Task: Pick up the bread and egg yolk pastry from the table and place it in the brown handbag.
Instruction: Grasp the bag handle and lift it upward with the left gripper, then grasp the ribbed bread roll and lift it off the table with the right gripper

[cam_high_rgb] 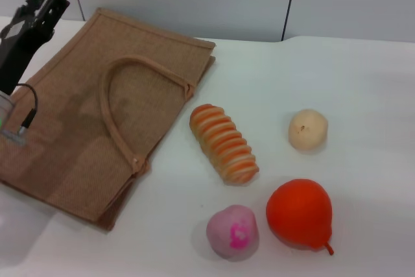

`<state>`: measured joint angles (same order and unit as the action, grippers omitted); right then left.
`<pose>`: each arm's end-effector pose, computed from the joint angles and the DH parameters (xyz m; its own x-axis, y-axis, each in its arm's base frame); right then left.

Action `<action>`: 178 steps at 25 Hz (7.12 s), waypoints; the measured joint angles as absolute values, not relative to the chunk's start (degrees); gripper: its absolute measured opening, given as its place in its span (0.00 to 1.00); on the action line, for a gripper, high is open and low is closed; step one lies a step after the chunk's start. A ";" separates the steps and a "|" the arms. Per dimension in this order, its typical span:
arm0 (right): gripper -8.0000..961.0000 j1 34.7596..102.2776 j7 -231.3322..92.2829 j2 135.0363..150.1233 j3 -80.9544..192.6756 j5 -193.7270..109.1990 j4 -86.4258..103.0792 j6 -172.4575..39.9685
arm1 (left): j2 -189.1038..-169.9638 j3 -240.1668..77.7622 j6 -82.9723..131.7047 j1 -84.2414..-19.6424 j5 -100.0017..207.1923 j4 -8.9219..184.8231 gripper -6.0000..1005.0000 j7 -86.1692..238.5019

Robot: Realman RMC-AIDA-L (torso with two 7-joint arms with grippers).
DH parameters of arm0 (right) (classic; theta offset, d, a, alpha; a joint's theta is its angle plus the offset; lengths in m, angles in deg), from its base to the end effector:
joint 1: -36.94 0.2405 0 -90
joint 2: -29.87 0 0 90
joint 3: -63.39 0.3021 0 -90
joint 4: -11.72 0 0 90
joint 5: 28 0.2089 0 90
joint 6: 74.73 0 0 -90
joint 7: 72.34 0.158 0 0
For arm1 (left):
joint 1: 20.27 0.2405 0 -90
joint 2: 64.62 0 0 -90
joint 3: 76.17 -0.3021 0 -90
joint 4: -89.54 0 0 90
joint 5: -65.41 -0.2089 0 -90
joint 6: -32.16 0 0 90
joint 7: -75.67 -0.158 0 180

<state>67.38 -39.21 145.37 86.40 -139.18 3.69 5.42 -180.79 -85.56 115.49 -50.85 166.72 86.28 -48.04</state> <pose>0.3641 0.3792 0.0388 0.6094 0.1580 -0.7770 -0.7331 -0.2609 -0.6281 -0.3333 0.3816 0.0241 0.1733 -0.0661 0.9827 0.8957 -0.4043 -0.1851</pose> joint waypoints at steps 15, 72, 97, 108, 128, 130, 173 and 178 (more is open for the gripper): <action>0.92 67.31 -39.21 145.27 86.42 -139.26 3.37 4.79 | -180.62 -102.24 98.54 -55.35 130.08 49.46 0.87 11.04; 0.92 67.79 -39.30 145.26 86.42 -139.17 3.40 3.23 | -181.69 -115.29 64.65 -69.26 92.14 62.87 0.51 17.39; 0.92 76.39 -33.93 145.42 70.53 -156.37 3.49 -3.57 | -181.13 -114.86 92.07 -51.79 154.52 57.02 0.12 -19.87; 0.91 86.48 -11.38 145.59 61.49 -174.33 3.53 -9.11 | -181.13 -109.17 100.31 -49.11 163.60 61.43 0.12 -27.28; 0.91 100.40 3.54 146.08 45.17 -177.90 13.18 -20.55 | -181.05 -106.66 101.88 -49.00 164.78 62.21 0.12 -27.34; 0.91 101.20 4.47 146.06 45.12 -178.31 13.79 -21.87 | -181.07 -106.66 101.89 -49.03 164.79 62.21 0.12 -27.31; 0.68 104.99 12.07 145.67 43.35 -186.29 17.34 -28.22 | -181.07 -107.20 103.58 -50.25 164.59 62.21 0.12 -27.16; 0.66 104.53 12.04 145.74 43.41 -186.22 15.63 -26.00 | -181.07 -107.24 104.77 -50.61 164.38 62.21 0.12 -27.15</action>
<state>104.53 12.04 145.74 43.41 -186.22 15.63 -26.00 -181.07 -107.24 104.77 -50.61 164.38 62.21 -27.15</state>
